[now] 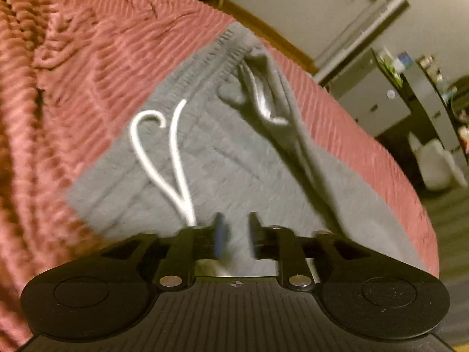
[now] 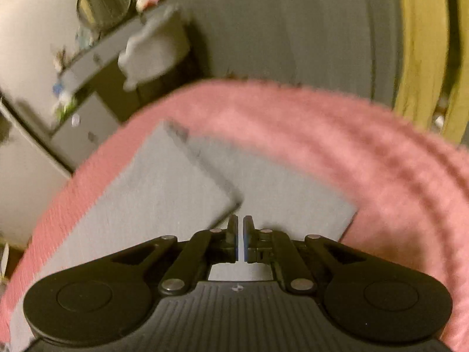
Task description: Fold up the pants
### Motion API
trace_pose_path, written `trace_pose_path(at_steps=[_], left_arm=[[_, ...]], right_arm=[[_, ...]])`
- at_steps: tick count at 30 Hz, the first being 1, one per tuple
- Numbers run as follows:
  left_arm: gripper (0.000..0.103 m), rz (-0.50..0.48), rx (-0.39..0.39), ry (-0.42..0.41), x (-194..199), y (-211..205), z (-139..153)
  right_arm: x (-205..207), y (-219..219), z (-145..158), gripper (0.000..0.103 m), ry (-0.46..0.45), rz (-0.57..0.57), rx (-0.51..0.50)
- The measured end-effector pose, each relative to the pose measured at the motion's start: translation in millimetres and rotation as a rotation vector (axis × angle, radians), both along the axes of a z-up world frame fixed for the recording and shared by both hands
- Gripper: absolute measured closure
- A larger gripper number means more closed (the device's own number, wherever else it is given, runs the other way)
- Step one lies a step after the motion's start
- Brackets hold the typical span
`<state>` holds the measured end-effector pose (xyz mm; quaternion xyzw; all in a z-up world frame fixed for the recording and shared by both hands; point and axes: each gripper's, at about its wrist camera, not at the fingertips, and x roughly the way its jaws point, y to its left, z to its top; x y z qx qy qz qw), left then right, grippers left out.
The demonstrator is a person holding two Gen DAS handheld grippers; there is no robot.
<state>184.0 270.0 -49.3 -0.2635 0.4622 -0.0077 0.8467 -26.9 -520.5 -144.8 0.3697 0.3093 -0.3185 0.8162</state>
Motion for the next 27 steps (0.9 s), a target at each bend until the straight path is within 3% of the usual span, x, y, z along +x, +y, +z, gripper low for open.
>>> trace_pose_path(at_steps=[2, 4, 5, 6, 8, 9, 12, 14, 17, 20, 23, 25, 27], left_arm=[[0.037, 0.013, 0.032, -0.016, 20, -15, 3], [0.029, 0.033, 0.054, -0.034, 37, -28, 11], [0.023, 0.031, 0.043, -0.048, 47, -33, 15], [0.015, 0.021, 0.033, -0.055, 60, -39, 16], [0.008, 0.025, 0.058, -0.049, 85, -52, 16], [0.008, 0.034, 0.103, -0.033, 99, -60, 13], [0.009, 0.041, 0.186, 0.042, 127, -72, -1], [0.014, 0.038, 0.142, 0.071, 138, -74, -11], [0.019, 0.013, 0.091, 0.049, 141, -78, -16], [0.021, -0.017, 0.131, -0.005, 145, -90, -13], [0.028, -0.067, 0.189, -0.007, 153, -104, -18], [0.034, -0.092, 0.225, -0.001, 155, -110, -24], [0.047, -0.097, 0.23, 0.008, 155, -108, -28]], right_arm=[[21, 12, -11, 0.097, 0.019, 0.054, 0.042], [38, 23, -17, 0.094, 0.025, 0.084, 0.067], [43, 25, -18, 0.087, 0.025, 0.084, 0.073], [49, 26, -20, 0.069, 0.02, 0.084, 0.08], [58, 27, -24, 0.046, -0.002, 0.086, 0.09], [61, 28, -24, 0.043, -0.006, 0.085, 0.082], [69, 24, -22, 0.043, 0.006, 0.091, 0.072], [67, 16, -21, 0.043, -0.015, 0.087, 0.096], [62, 6, -23, 0.043, -0.047, 0.069, 0.117], [62, -7, -27, 0.043, -0.089, 0.035, 0.157], [68, -12, -31, 0.047, -0.112, 0.021, 0.169], [72, -13, -30, 0.059, -0.103, 0.016, 0.157], [72, -12, -29, 0.094, -0.088, -0.011, 0.133]])
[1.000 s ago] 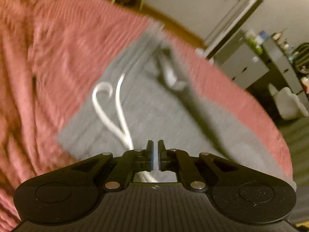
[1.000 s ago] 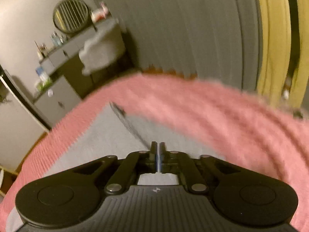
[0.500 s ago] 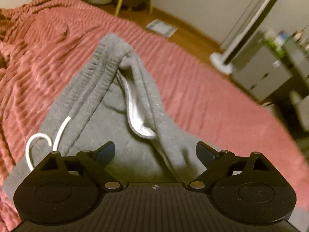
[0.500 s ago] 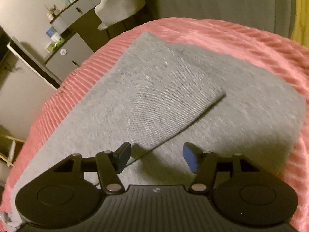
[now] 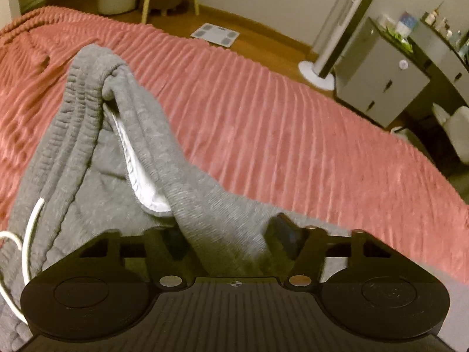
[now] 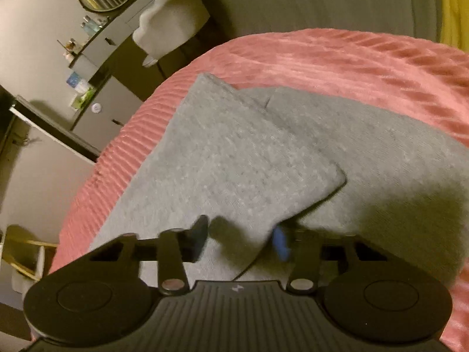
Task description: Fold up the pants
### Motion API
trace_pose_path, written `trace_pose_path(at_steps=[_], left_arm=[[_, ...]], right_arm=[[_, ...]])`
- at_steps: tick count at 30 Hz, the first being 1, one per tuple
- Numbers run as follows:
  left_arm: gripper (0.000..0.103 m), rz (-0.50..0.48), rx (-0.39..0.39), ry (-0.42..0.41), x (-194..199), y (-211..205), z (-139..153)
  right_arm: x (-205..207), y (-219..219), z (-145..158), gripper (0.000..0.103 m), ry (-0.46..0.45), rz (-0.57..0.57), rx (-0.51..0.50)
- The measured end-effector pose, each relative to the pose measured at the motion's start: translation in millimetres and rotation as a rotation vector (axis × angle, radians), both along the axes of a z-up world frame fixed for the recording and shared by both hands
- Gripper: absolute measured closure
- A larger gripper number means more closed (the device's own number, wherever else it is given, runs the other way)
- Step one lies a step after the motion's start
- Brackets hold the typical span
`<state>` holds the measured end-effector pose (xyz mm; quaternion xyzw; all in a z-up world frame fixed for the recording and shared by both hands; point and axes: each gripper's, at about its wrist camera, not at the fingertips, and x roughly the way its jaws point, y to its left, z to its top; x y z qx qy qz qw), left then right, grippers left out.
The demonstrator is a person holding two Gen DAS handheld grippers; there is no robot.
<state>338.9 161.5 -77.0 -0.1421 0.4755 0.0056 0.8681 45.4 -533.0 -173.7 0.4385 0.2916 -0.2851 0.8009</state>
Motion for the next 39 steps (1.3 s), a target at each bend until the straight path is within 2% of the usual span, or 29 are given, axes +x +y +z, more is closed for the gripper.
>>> trace_pose_path(at_steps=[2, 3, 5, 8, 12, 15, 20, 22, 24, 28, 32, 35, 37, 39], left_arm=[[0.048, 0.014, -0.041, 0.009, -1, 6, -3], [0.055, 0.021, -0.052, 0.014, -2, 8, -4], [0.063, 0.019, -0.028, 0.042, 1, 7, -8], [0.065, 0.012, -0.007, 0.039, 0, 2, -9], [0.076, -0.004, -0.016, 0.049, 2, 0, -9], [0.08, -0.036, -0.01, 0.048, 1, 0, -8], [0.08, -0.073, 0.006, 0.05, 0, 2, -7], [0.082, -0.077, 0.019, 0.051, -2, 2, -5], [0.088, -0.063, 0.001, 0.051, -5, 4, -2], [0.092, -0.077, -0.024, 0.022, -21, 14, 16], [0.092, -0.109, -0.082, -0.06, -51, 30, 56], [0.093, -0.136, -0.103, -0.119, -87, 42, 85], [0.092, -0.158, -0.136, -0.145, -117, 55, 94], [0.091, -0.191, -0.12, -0.118, -141, 62, 87]], right_arm=[[-3, -2, -2, 0.095, -0.02, -0.009, 0.01], [-3, -2, -2, 0.095, -0.024, -0.01, 0.009], [-3, -1, -4, 0.095, -0.02, 0.0, -0.006], [-1, 2, -6, 0.095, -0.007, 0.005, -0.02], [2, 1, -7, 0.095, 0.006, 0.005, -0.014], [5, 3, -8, 0.095, 0.03, 0.02, -0.039], [16, 11, -4, 0.094, 0.094, 0.082, -0.133], [18, 10, -3, 0.094, 0.104, 0.076, -0.125], [17, 6, -2, 0.094, 0.101, 0.056, -0.097], [9, 7, 17, 0.098, 0.042, 0.068, -0.11], [-16, 9, 61, 0.099, -0.107, 0.087, -0.161], [-43, 9, 94, 0.099, -0.172, 0.068, -0.216], [-66, 4, 109, 0.099, -0.203, 0.05, -0.239], [-86, -3, 110, 0.099, -0.19, 0.04, -0.252]])
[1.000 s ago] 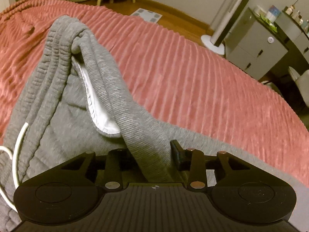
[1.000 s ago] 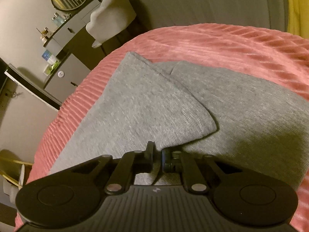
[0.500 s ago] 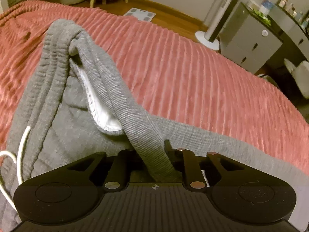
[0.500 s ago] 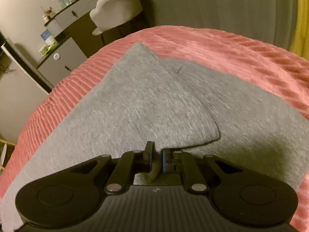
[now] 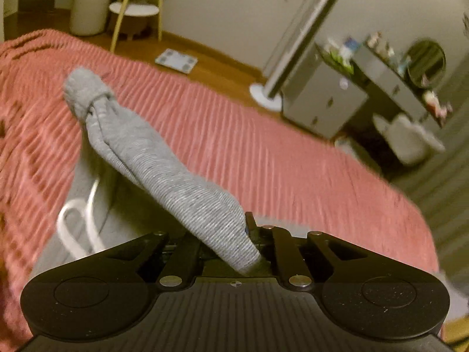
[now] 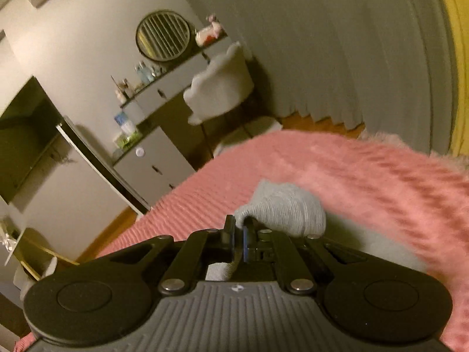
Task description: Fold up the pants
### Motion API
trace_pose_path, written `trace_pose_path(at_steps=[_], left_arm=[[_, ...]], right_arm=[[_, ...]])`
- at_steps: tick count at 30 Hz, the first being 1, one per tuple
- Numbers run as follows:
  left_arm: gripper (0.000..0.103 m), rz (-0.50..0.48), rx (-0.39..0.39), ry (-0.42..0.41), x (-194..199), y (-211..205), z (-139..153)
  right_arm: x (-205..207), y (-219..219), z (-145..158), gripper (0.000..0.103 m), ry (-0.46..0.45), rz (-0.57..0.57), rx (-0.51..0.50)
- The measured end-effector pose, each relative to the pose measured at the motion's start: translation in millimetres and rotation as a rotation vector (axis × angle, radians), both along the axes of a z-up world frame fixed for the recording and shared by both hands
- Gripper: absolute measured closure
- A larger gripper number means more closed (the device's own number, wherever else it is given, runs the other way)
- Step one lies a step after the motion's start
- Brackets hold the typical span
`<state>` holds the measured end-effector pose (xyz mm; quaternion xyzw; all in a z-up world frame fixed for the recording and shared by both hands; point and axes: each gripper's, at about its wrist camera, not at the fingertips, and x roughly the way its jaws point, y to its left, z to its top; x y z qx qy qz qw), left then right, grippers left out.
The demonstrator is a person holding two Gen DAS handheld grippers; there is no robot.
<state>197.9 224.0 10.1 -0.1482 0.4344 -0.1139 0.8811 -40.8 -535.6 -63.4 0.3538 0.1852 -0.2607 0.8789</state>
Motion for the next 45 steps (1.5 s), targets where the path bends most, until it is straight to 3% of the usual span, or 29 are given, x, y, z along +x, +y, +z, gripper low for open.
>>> trace_pose_path(at_steps=[2, 6, 8, 10, 13, 18, 19, 21, 22, 24, 26, 29, 32, 35, 36, 39, 41, 44, 45], left_arm=[[0.09, -0.026, 0.04, 0.057, -22, 5, -23], [0.089, -0.006, 0.101, 0.257, -49, 14, -93], [0.089, 0.002, 0.092, 0.268, -53, 18, -106], [0.089, 0.004, 0.088, 0.289, -53, 18, -103], [0.09, -0.012, 0.106, 0.272, -53, 16, -92], [0.088, -0.038, 0.116, 0.243, -66, 14, -76], [0.084, -0.04, 0.146, 0.243, -67, 14, -80], [0.068, -0.047, 0.247, 0.283, -66, 11, -90], [0.066, -0.055, 0.281, 0.284, -68, 10, -90], [0.061, -0.085, 0.356, 0.24, -74, 2, -77], [0.05, -0.101, 0.478, 0.174, -78, -9, -58], [0.04, -0.119, 0.618, 0.054, -84, -21, -30], [0.023, -0.108, 0.657, -0.055, -88, -32, -6], [0.019, -0.123, 0.647, -0.115, -85, -41, 5], [0.014, -0.133, 0.638, -0.123, -80, -47, 3], [0.013, -0.158, 0.623, -0.102, -67, -66, -14], [0.013, -0.195, 0.612, -0.07, -58, -81, -35], [0.014, -0.26, 0.639, 0.003, -57, -96, -70], [0.016, -0.275, 0.661, 0.031, -57, -98, -80]], right_arm=[[-9, -2, -14, 0.099, 0.064, 0.013, 0.003], [-6, 2, -69, 0.098, 0.268, 0.005, 0.026], [-5, 5, -95, 0.098, 0.34, -0.017, 0.06], [-9, 7, -106, 0.098, 0.334, -0.029, 0.062], [-14, 5, -101, 0.098, 0.301, -0.047, 0.074], [-27, 11, -73, 0.1, 0.3, -0.087, -0.066], [-27, 9, -77, 0.1, 0.328, -0.088, -0.074], [-24, 3, -91, 0.099, 0.411, -0.059, -0.05], [-23, 3, -94, 0.099, 0.453, -0.058, -0.054], [-24, 7, -90, 0.09, 0.476, -0.089, -0.107], [-28, 9, -78, 0.088, 0.479, -0.146, -0.148], [-26, 12, -61, 0.085, 0.42, -0.157, -0.152], [-14, 20, -51, 0.078, 0.367, -0.11, -0.133], [7, 39, -46, 0.078, 0.329, -0.041, -0.146], [15, 49, -44, 0.078, 0.308, -0.009, -0.143], [45, 75, -52, 0.078, 0.297, 0.122, -0.109], [64, 89, -66, 0.078, 0.363, 0.193, -0.124], [74, 109, -99, 0.071, 0.56, 0.275, -0.212], [67, 115, -102, 0.069, 0.548, 0.301, -0.272]])
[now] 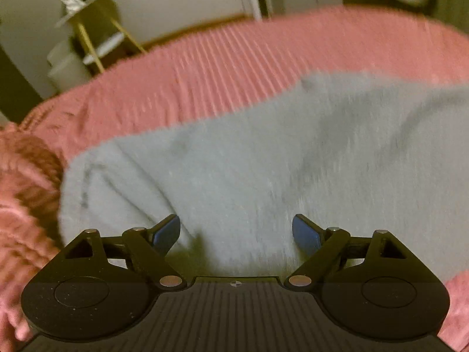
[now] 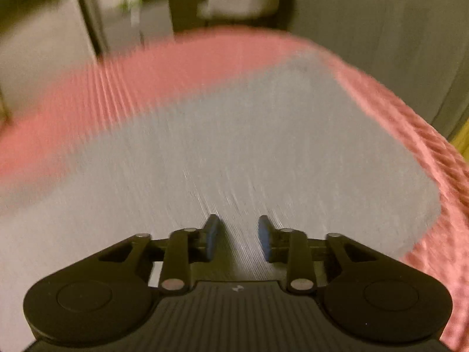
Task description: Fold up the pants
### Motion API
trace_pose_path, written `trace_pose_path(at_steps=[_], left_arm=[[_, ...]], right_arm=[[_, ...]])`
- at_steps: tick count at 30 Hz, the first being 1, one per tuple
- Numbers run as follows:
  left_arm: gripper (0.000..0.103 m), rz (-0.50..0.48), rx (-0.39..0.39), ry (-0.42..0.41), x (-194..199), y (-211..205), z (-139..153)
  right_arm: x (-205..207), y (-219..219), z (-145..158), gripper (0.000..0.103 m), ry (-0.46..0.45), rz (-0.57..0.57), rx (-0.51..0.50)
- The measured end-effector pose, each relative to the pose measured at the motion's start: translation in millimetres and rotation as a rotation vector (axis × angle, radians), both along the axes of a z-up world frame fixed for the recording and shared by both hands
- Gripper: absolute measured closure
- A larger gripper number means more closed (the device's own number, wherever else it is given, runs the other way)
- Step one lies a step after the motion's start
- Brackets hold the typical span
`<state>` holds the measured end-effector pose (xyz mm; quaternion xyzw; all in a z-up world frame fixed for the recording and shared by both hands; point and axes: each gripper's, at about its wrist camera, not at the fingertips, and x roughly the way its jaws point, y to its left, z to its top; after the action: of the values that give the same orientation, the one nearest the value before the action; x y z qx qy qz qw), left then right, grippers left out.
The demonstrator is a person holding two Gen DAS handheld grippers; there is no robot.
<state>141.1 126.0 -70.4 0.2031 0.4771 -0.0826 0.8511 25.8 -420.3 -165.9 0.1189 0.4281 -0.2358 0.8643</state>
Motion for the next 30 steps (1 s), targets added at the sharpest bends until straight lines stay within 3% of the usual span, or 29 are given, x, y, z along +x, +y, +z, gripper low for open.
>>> trace_pose_path(at_steps=[4, 5, 6, 8, 10, 14, 17, 20, 23, 28, 30], left_arm=[[0.014, -0.045, 0.051, 0.061, -9, 9, -24], [0.014, -0.052, 0.043, 0.057, -12, 12, -23], [0.014, -0.053, 0.039, 0.058, -14, 14, -22], [0.014, -0.041, 0.032, 0.058, -15, 18, -19], [0.014, -0.033, 0.029, 0.052, -18, 17, -16], [0.013, -0.023, 0.029, 0.04, -22, 4, -10], [0.013, 0.003, -0.002, 0.039, -28, -5, -3], [0.009, 0.04, -0.075, 0.042, -33, -9, 3], [0.009, 0.096, -0.156, 0.066, -36, -9, 3], [0.009, 0.088, -0.186, 0.069, -44, -18, -7], [0.009, 0.082, -0.189, 0.073, -47, -21, -13]], right_arm=[[-31, 1, -1, 0.04, 0.058, 0.023, -0.102], [-37, -3, 1, 0.027, 0.087, -0.01, -0.115], [-42, -9, 5, 0.022, 0.102, -0.059, -0.113], [-51, -18, 15, 0.023, 0.104, -0.154, -0.082], [-52, -12, 29, 0.024, 0.033, -0.144, -0.066], [-31, 31, 40, 0.022, -0.03, 0.029, -0.041], [-10, 74, 34, 0.015, 0.004, 0.163, -0.076], [3, 105, 17, 0.0, 0.076, 0.252, -0.147], [3, 113, 6, 0.0, 0.077, 0.231, -0.175], [-1, 88, 1, 0.0, 0.043, 0.119, 0.012], [-5, 84, 0, 0.0, 0.032, 0.119, 0.029]])
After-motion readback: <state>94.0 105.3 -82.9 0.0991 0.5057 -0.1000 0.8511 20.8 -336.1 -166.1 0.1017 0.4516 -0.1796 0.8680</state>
